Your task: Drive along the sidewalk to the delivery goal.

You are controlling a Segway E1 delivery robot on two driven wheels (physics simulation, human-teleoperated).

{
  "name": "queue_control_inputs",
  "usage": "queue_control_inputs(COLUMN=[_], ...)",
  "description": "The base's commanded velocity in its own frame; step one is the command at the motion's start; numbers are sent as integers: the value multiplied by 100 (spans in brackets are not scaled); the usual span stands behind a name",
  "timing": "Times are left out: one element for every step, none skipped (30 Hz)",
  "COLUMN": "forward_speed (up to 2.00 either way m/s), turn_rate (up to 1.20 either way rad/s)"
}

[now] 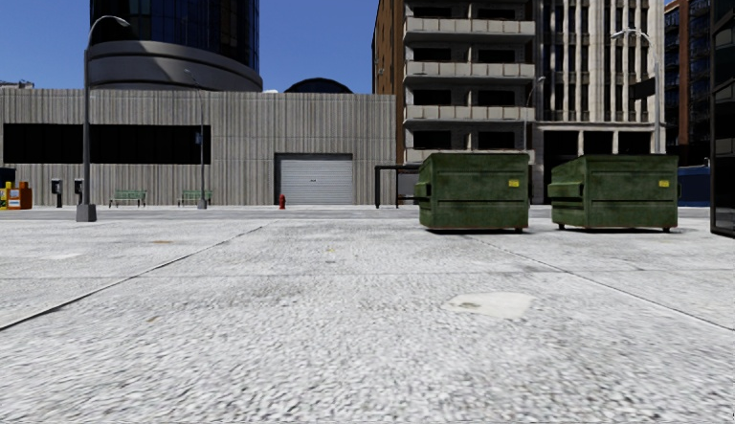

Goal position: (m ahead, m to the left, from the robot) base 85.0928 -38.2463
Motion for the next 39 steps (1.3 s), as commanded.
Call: queue_control_inputs(forward_speed=[200, 200, 200, 200, 200, 200, 200, 200, 200, 200, 200, 200, 200, 200, 200, 200, 200, 200, 200, 200, 200, 200, 200, 200, 200, 200, 200, 200, 200, 200, 200, 200, 200, 200, 200, 200, 200, 200, 200], turn_rate=[0, 0, 0, 0, 0, 0, 0, 0, 0, 0, 0, 0, 0, 0, 0, 0, 0, 0, 0, 0, 0, 0, 6, 95, 95, 23, 3, 0, 0, 0, 0, 0, 0, 0, 0, 0, 0, 0, 0])
